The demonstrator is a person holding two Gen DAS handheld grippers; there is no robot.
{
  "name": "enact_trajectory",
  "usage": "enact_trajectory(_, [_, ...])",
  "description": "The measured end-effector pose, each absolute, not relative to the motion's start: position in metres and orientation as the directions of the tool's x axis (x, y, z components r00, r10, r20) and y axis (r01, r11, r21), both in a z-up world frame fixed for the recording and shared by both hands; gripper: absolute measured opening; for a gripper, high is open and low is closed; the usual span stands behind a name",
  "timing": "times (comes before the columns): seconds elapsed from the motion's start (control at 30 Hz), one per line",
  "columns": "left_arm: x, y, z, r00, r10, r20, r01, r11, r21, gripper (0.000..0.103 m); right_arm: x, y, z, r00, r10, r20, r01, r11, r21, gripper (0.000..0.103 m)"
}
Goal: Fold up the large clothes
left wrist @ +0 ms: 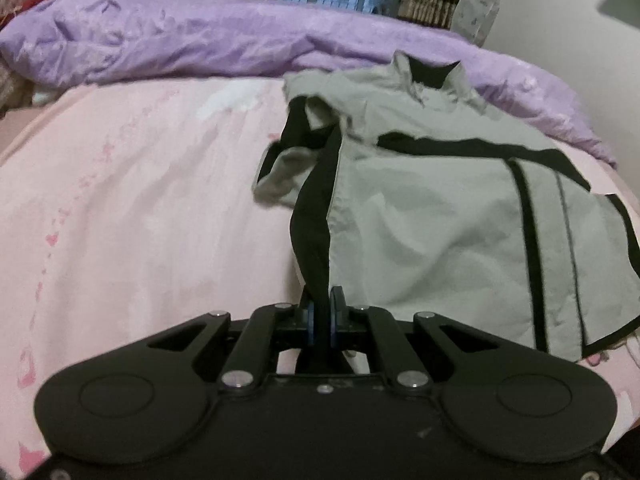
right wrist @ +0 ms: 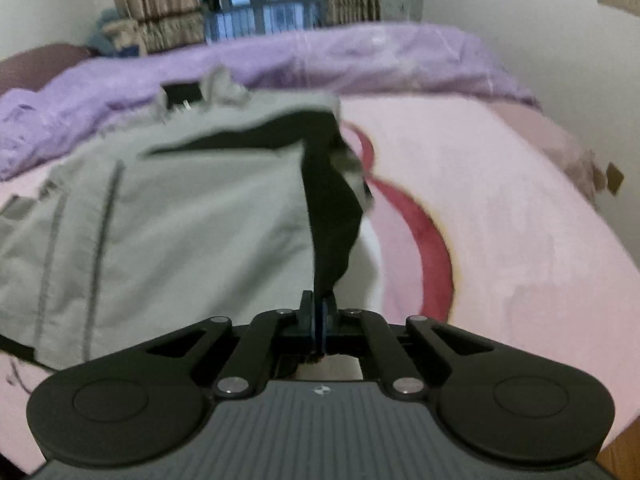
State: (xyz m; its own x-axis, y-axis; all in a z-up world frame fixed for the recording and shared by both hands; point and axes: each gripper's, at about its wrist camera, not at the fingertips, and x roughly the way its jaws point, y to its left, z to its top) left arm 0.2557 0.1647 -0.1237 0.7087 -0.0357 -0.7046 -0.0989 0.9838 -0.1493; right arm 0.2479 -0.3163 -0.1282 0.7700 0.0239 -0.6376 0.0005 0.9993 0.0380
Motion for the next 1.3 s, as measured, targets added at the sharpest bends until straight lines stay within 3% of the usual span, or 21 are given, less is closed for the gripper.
enact_trajectory(0.03, [0.257, 0.166, -0.126, 0.705, -0.037, -0.709, -0.101, 0.983, -0.152, 0.006, 0.251, -0.319, -0.135, 0.753, 0.027, -0.658, 0.005, 0.999, 0.046, 0.021])
enact_trajectory(0.13, [0.259, 0.166, -0.132, 0.695, -0.038, -0.718, -0.095, 0.985, -0.143, 0.008, 0.252, -0.324, -0.144, 0.743, 0.020, -0.669, 0.031, 0.997, 0.065, 0.036])
enact_trajectory(0.2, [0.260, 0.165, -0.134, 0.690, -0.033, -0.723, -0.091, 0.987, -0.131, 0.012, 0.256, -0.326, -0.146, 0.736, 0.008, -0.677, 0.042, 0.997, 0.058, 0.052])
enact_trajectory(0.27, [0.262, 0.165, -0.138, 0.681, -0.042, -0.731, -0.086, 0.987, -0.136, 0.018, 0.260, -0.328, -0.148, 0.732, -0.017, -0.681, 0.064, 0.997, 0.044, 0.075])
enact_trajectory(0.37, [0.264, 0.166, -0.143, 0.671, -0.061, -0.739, -0.068, 0.987, -0.143, 0.033, 0.261, -0.341, -0.153, 0.726, 0.015, -0.687, 0.084, 0.990, 0.111, 0.078])
enact_trajectory(0.47, [0.267, 0.168, -0.146, 0.666, -0.079, -0.741, -0.072, 0.983, -0.170, 0.037, 0.260, -0.350, -0.153, 0.730, 0.071, -0.680, 0.063, 0.983, 0.170, 0.069])
enact_trajectory(0.53, [0.267, 0.167, -0.145, 0.668, -0.088, -0.739, -0.067, 0.982, -0.177, 0.034, 0.258, -0.352, -0.153, 0.730, 0.122, -0.672, 0.036, 0.976, 0.217, 0.041])
enact_trajectory(0.57, [0.266, 0.167, -0.143, 0.669, -0.092, -0.737, -0.063, 0.982, -0.179, 0.032, 0.258, -0.352, -0.152, 0.728, 0.146, -0.670, 0.026, 0.970, 0.240, 0.031])
enact_trajectory(0.6, [0.265, 0.167, -0.142, 0.672, -0.100, -0.734, -0.057, 0.981, -0.186, 0.032, 0.257, -0.352, -0.152, 0.724, 0.174, -0.668, 0.016, 0.963, 0.268, 0.031])
enact_trajectory(0.63, [0.264, 0.168, -0.141, 0.673, -0.117, -0.730, -0.048, 0.978, -0.201, 0.034, 0.256, -0.351, -0.151, 0.724, 0.176, -0.667, 0.016, 0.962, 0.272, 0.031])
enact_trajectory(0.7, [0.263, 0.169, -0.141, 0.669, -0.153, -0.727, -0.027, 0.973, -0.230, 0.047, 0.256, -0.350, -0.150, 0.722, 0.167, -0.671, 0.022, 0.965, 0.263, 0.032])
enact_trajectory(0.8, [0.262, 0.168, -0.140, 0.672, -0.175, -0.720, -0.014, 0.969, -0.248, 0.049, 0.256, -0.359, -0.147, 0.734, 0.174, -0.657, 0.077, 0.939, 0.335, 0.034])
enact_trajectory(0.83, [0.262, 0.168, -0.140, 0.673, -0.175, -0.719, -0.014, 0.968, -0.249, 0.049, 0.252, -0.365, -0.144, 0.758, 0.193, -0.624, 0.084, 0.919, 0.386, 0.039])
enact_trajectory(0.87, [0.263, 0.168, -0.141, 0.671, -0.175, -0.720, -0.014, 0.968, -0.249, 0.049, 0.249, -0.368, -0.141, 0.773, 0.215, -0.596, 0.074, 0.904, 0.421, 0.056])
enact_trajectory(0.93, [0.266, 0.168, -0.144, 0.663, -0.171, -0.729, -0.016, 0.970, -0.242, 0.050, 0.250, -0.370, -0.141, 0.775, 0.251, -0.580, 0.048, 0.892, 0.450, 0.072])
enact_trajectory(1.1, [0.274, 0.165, -0.148, 0.657, -0.192, -0.729, 0.002, 0.967, -0.253, 0.063, 0.264, -0.354, -0.153, 0.711, 0.253, -0.656, 0.022, 0.924, 0.381, 0.074])
enact_trajectory(1.2, [0.276, 0.160, -0.148, 0.654, -0.180, -0.735, 0.010, 0.973, -0.230, 0.063, 0.270, -0.344, -0.152, 0.708, 0.238, -0.665, -0.005, 0.943, 0.332, 0.077])
enact_trajectory(1.23, [0.277, 0.157, -0.147, 0.654, -0.171, -0.737, 0.014, 0.977, -0.213, 0.062, 0.272, -0.342, -0.152, 0.708, 0.238, -0.665, -0.015, 0.946, 0.324, 0.067])
enact_trajectory(1.27, [0.276, 0.155, -0.146, 0.659, -0.160, -0.735, 0.015, 0.980, -0.200, 0.049, 0.272, -0.339, -0.151, 0.708, 0.229, -0.668, -0.019, 0.952, 0.306, 0.053])
enact_trajectory(1.3, [0.275, 0.154, -0.144, 0.669, -0.139, -0.731, 0.009, 0.984, -0.179, 0.023, 0.272, -0.334, -0.150, 0.712, 0.181, -0.678, -0.003, 0.967, 0.254, 0.029])
